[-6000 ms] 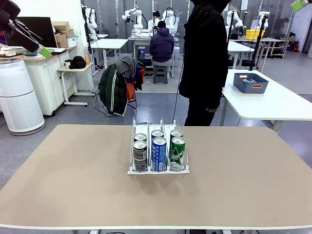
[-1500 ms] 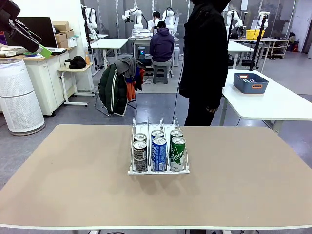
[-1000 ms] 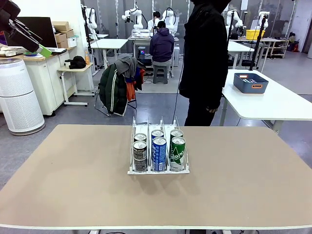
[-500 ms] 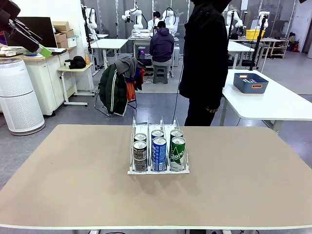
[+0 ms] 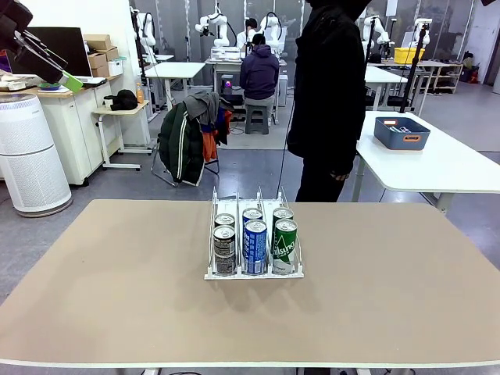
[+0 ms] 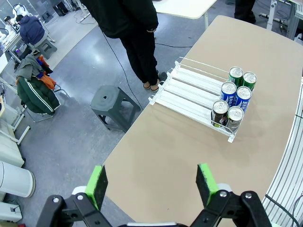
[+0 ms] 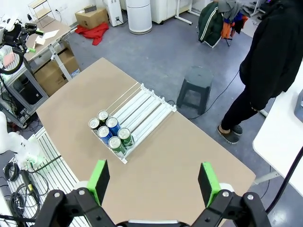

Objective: Fill the beverage cans into the dispenser.
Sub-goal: Pick up the Ionic drink handed by the human.

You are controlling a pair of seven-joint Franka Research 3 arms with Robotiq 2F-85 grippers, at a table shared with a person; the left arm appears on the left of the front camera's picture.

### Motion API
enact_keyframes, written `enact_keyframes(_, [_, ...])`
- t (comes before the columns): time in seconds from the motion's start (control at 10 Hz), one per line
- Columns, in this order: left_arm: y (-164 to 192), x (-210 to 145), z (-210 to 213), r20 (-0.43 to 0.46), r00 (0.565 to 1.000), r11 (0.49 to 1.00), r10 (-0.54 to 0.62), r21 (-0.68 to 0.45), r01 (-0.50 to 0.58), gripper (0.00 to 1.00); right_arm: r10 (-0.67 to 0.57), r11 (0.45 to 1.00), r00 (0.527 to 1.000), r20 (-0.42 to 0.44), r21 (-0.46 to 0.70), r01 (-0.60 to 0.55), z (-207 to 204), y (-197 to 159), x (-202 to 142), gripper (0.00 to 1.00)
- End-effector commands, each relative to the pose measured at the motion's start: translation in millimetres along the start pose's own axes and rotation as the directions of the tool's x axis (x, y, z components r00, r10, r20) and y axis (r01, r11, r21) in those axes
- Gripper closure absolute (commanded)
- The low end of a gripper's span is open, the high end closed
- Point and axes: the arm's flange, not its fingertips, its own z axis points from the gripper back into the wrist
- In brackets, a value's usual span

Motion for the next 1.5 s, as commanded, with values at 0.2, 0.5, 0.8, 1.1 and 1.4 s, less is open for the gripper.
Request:
enact_keyframes(0.2, [0, -2, 0, 0.014, 1.000, 1.000, 0.001, -0.012, -0.001, 0.00, -0.005, 1.000, 1.000, 0.007, 0.005, 0.005, -2, 1, 1, 0.00])
enact_keyframes(0.5, [0, 0, 0, 0.000, 1.000, 1.000, 0.000, 0.000, 0.000, 0.00, -0.005, 1.000, 1.000, 0.007, 0.005, 0.005, -2, 1, 1, 0.00])
enact_keyframes(0.8, [2, 36, 62, -0.057, 0.983, 0.984, 0.175, -0.022, -0.177, 0.00, -0.005, 1.000, 1.000, 0.007, 0.005, 0.005, -2, 1, 1, 0.00])
enact_keyframes(1.1, [-20, 74, 96, -0.081, 0.967, 0.971, 0.241, 0.005, -0.241, 0.00, -0.005, 1.000, 1.000, 0.007, 0.005, 0.005, -2, 1, 1, 0.00])
enact_keyframes(1.4, [-29, 98, 125, -0.033, 0.981, 0.980, 0.193, 0.058, -0.191, 0.00, -0.005, 1.000, 1.000, 0.007, 0.005, 0.005, -2, 1, 1, 0.00])
